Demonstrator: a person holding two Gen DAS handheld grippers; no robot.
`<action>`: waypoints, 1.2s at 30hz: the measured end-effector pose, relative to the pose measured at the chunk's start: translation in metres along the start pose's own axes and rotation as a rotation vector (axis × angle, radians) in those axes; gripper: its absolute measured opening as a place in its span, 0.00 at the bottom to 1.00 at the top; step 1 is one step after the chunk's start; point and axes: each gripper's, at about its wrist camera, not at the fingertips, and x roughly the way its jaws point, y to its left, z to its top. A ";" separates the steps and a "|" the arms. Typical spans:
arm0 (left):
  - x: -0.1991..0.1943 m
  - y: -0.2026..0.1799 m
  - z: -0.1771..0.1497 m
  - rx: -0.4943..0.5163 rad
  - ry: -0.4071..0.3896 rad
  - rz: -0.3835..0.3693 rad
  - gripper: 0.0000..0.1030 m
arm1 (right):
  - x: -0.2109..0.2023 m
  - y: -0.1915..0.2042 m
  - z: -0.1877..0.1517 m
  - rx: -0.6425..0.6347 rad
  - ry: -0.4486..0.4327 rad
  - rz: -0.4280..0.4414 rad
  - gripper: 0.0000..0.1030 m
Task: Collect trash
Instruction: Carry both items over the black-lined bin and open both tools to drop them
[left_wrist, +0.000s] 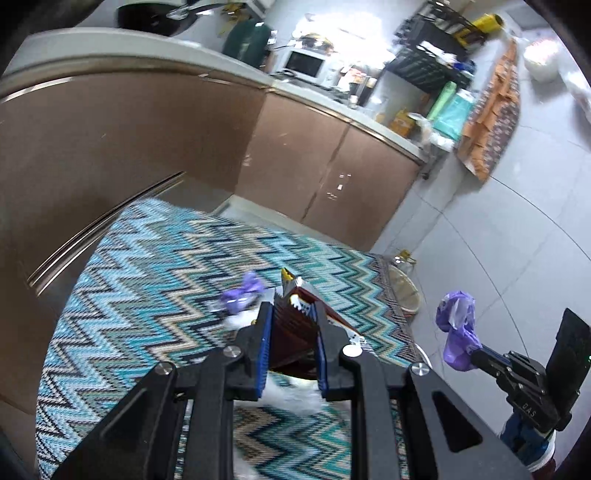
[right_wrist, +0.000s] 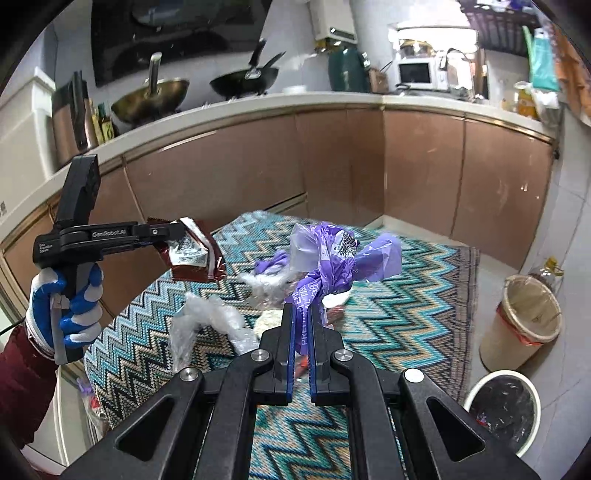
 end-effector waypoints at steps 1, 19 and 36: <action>0.002 -0.011 0.000 0.015 0.002 -0.011 0.18 | -0.009 -0.009 -0.003 0.017 -0.011 -0.013 0.05; 0.170 -0.280 -0.056 0.377 0.272 -0.228 0.18 | -0.072 -0.196 -0.092 0.308 0.017 -0.317 0.05; 0.368 -0.390 -0.126 0.532 0.454 -0.079 0.24 | 0.007 -0.329 -0.156 0.475 0.179 -0.395 0.06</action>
